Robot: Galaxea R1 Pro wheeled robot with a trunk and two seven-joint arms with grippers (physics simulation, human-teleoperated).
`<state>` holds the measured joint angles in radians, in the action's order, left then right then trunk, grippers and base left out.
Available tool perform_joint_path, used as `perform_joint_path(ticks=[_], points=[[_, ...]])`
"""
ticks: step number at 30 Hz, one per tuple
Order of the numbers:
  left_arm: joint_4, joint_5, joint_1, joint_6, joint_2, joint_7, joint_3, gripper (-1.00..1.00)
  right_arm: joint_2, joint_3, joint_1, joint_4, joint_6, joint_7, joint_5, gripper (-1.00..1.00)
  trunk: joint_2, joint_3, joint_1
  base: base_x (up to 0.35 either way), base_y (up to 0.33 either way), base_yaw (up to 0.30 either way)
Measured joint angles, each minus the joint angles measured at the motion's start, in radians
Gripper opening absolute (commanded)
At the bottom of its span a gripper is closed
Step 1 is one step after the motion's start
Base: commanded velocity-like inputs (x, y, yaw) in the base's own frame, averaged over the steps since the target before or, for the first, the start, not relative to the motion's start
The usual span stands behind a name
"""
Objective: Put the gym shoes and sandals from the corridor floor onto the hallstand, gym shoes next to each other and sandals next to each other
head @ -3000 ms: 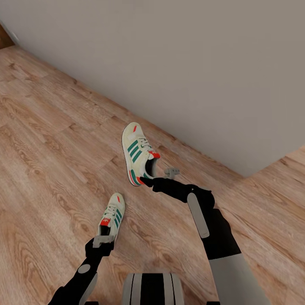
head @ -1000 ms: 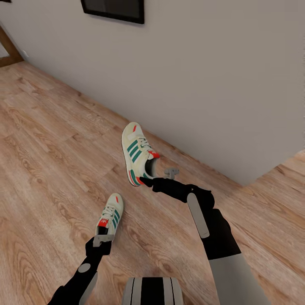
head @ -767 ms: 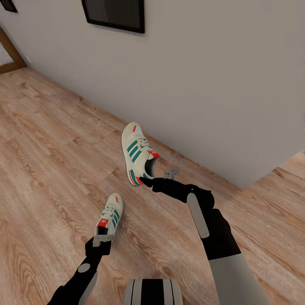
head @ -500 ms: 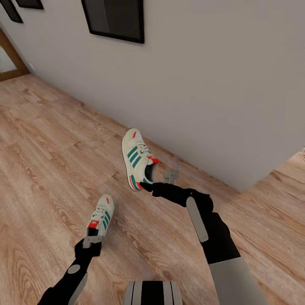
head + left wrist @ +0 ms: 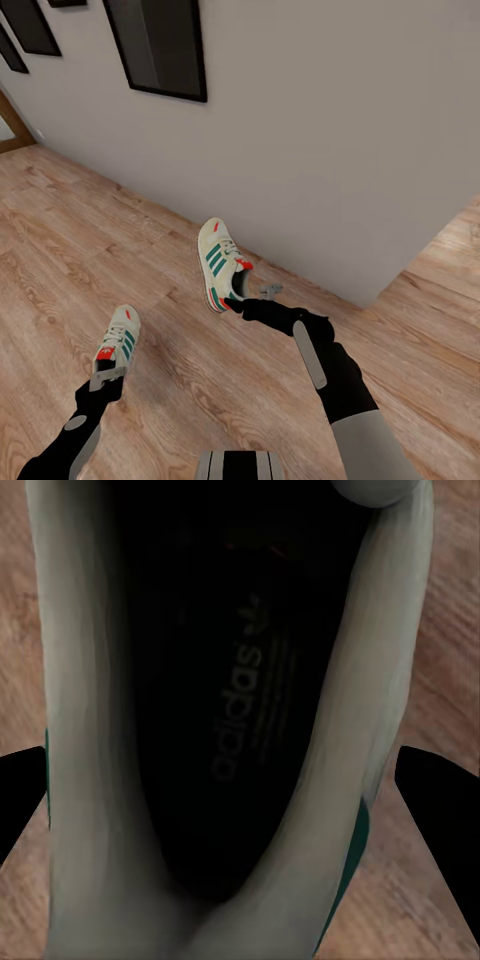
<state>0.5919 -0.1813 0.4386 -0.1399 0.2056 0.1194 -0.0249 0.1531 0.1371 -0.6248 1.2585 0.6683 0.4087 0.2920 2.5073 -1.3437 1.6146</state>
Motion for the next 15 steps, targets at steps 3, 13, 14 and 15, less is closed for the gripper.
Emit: perform_joint_path(ticks=[3, 13, 14, 15], points=[[0.002, -0.007, 0.0, 0.001, 0.022, -0.001, -0.027, -1.0, -0.008, 0.0, 0.0, -0.024, -0.047, 0.001, -0.024, -1.0, -0.001, 0.016, -0.001, 0.0, 0.0, -0.156], [-0.002, -0.011, 0.0, -0.009, 0.035, -0.002, -0.045, -1.0, -0.014, 0.0, 0.001, -0.232, -0.266, 0.0, -0.18, -1.0, -0.003, 0.069, -0.006, 0.0, 0.0, -0.156], [-0.004, -0.011, -0.001, -0.011, 0.032, -0.002, -0.044, -1.0, -0.015, 0.0, 0.001, -0.271, -0.312, -0.001, -0.196, -1.0, -0.003, 0.075, -0.006, 0.0, 0.0, -0.156], [-0.006, -0.011, -0.001, -0.012, 0.03, -0.002, -0.044, -1.0, -0.017, 0.0, 0.001, -0.291, -0.336, -0.002, -0.201, -1.0, -0.004, 0.08, -0.007, 0.0, 0.0, -0.156]])
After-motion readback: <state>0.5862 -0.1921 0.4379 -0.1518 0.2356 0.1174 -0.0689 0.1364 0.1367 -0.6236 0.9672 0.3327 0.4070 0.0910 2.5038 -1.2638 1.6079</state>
